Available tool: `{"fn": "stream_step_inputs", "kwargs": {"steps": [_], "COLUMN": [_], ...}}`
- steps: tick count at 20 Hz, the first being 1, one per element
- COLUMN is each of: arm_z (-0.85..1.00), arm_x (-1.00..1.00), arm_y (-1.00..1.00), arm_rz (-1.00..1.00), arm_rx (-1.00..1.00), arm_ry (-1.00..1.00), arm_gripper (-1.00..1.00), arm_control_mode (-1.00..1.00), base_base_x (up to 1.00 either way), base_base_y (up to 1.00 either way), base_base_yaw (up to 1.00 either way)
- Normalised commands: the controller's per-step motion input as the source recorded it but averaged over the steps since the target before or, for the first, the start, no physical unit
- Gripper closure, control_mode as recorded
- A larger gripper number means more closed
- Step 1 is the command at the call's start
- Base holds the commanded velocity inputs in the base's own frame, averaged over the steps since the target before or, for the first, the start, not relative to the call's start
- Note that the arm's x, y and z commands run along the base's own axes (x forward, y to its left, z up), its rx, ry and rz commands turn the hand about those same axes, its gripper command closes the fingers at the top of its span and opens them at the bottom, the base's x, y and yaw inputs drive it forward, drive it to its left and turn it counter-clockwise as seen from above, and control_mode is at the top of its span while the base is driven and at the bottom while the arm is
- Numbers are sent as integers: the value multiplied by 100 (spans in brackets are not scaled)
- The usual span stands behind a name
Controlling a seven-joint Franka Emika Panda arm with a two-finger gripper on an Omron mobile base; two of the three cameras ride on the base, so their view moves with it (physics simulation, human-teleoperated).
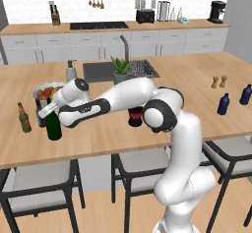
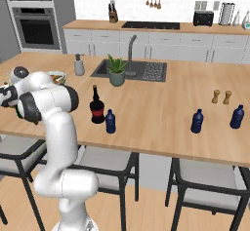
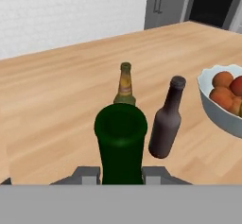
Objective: Move the plastic bottles in the middle to the plastics group, and the glass bottles in the middle to the glass group.
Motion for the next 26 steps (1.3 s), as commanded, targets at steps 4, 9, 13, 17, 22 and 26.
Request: {"fn": "stream_step_inputs", "kwargs": {"steps": [4,9,13,17,22,26], "arm_z": [-22,-20,-24,-29,-37,-48], "arm_x": [43,35,34,23,-3,-15], "arm_y": [29,25,16,9,-10,-23], "arm_rz": [-1,-2,0,0,0,0], "arm_rx": [0,0,0,0,0,0], "arm_ry": [0,0,0,0,0,-1], "arm_gripper": [100,100,100,100,100,100], "arm_control_mode": [-100,-100,-100,-100,-100,-100], "base_base_x": [0,0,0,0,0,0], "base_base_y": [0,0,0,0,0,0], "base_base_yaw": [0,0,0,0,0,0]}}
